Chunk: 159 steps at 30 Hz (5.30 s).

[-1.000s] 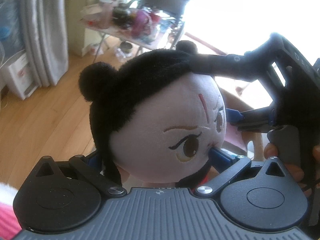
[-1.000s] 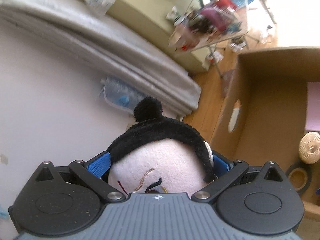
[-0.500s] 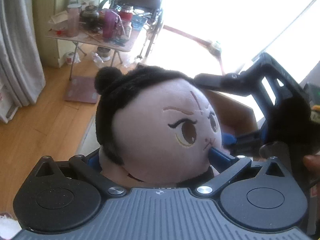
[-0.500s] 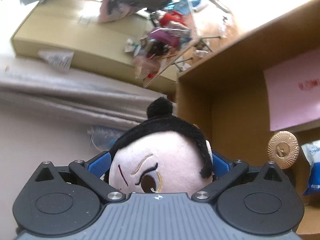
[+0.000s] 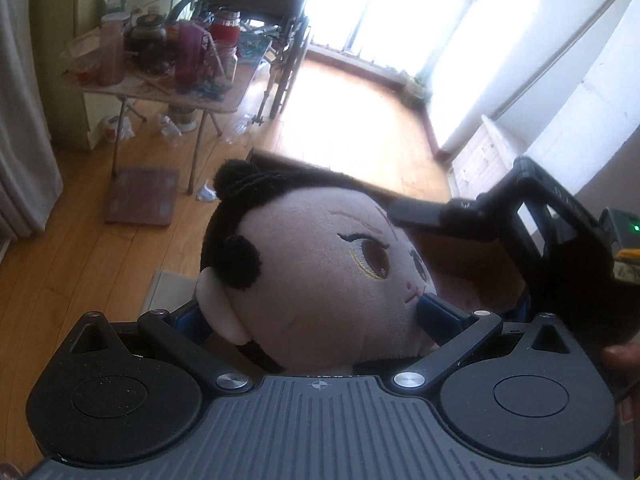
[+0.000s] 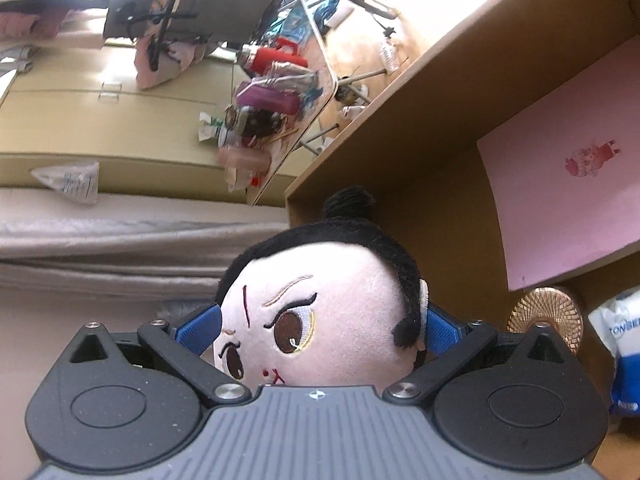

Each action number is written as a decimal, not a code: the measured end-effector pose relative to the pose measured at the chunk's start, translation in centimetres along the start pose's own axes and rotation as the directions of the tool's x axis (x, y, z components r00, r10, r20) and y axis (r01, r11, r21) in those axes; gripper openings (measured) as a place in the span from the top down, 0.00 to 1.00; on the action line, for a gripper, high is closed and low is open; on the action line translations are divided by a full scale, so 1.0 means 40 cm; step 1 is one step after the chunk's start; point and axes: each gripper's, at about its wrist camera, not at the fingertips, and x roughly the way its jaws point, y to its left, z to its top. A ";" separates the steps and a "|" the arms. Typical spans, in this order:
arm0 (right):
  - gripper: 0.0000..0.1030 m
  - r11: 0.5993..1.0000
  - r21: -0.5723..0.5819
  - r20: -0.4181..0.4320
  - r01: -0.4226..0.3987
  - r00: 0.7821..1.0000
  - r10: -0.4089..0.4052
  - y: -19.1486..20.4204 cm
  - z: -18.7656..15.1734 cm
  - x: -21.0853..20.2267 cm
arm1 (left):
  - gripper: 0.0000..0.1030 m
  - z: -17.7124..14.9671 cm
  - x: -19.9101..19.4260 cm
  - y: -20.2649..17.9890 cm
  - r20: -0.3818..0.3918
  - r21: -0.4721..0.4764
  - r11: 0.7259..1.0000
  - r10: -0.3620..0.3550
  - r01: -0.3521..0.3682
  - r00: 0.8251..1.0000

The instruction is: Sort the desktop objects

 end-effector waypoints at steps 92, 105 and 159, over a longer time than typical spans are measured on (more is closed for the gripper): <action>0.00 0.473 -0.780 0.265 0.410 0.901 -0.344 0.308 -0.367 -0.451 | 0.00 -0.090 -0.463 -0.184 0.194 0.008 0.895 0.437 -0.447 0.879; 0.00 0.368 -0.757 0.468 0.540 0.841 -0.271 0.314 -0.453 -0.523 | 0.00 -0.123 -0.512 -0.287 0.260 0.130 0.853 0.462 -0.505 0.848; 0.00 0.434 -0.667 0.229 0.605 0.721 -0.654 0.188 -0.339 -0.449 | 0.00 -0.137 -0.358 -0.285 -0.228 0.025 0.920 0.387 -0.392 0.894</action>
